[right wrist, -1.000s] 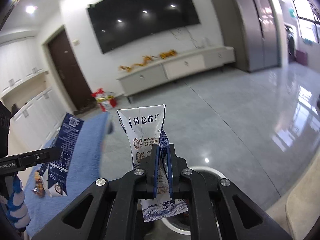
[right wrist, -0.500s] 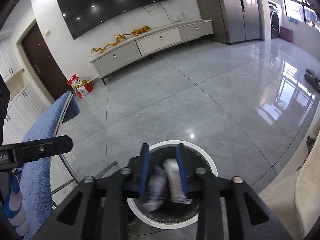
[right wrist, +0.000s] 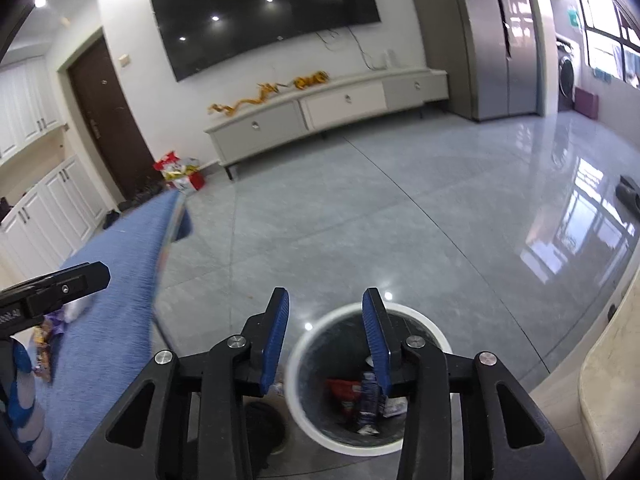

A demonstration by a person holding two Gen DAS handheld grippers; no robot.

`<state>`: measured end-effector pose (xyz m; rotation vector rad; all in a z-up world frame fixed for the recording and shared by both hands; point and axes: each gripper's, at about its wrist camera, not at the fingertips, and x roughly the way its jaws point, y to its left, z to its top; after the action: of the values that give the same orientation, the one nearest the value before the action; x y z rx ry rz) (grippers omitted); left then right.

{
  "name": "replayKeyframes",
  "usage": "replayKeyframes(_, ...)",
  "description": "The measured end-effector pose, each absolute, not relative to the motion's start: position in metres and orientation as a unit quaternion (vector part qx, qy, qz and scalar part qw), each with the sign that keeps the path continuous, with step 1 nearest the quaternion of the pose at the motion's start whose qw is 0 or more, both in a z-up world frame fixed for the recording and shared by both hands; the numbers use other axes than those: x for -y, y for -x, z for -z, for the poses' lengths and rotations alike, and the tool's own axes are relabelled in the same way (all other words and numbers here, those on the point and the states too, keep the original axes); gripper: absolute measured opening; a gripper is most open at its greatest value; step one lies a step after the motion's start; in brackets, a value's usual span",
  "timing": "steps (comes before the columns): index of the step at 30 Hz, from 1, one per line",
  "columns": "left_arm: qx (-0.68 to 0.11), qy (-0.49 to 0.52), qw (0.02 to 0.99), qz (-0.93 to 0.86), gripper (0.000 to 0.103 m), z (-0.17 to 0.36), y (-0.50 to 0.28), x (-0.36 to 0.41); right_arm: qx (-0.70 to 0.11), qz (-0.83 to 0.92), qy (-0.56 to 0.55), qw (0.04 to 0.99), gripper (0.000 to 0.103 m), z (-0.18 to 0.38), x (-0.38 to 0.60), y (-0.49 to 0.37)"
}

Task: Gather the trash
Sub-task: 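Move both open tools back over the rug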

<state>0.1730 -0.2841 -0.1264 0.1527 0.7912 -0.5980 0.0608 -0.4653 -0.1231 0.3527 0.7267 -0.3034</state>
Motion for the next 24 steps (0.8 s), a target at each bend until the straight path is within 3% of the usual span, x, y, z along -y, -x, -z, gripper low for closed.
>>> replayKeyframes(11,-0.282,-0.045,0.944,0.162,0.061,0.076,-0.151,0.164,-0.304,0.099,-0.125,0.939,0.055,0.061,0.382,-0.06)
replayKeyframes(24,-0.228,-0.012,0.97,0.08,0.068,0.053,-0.116,0.061,-0.281,0.052,-0.069,0.956,0.067,0.015,0.301,-0.059)
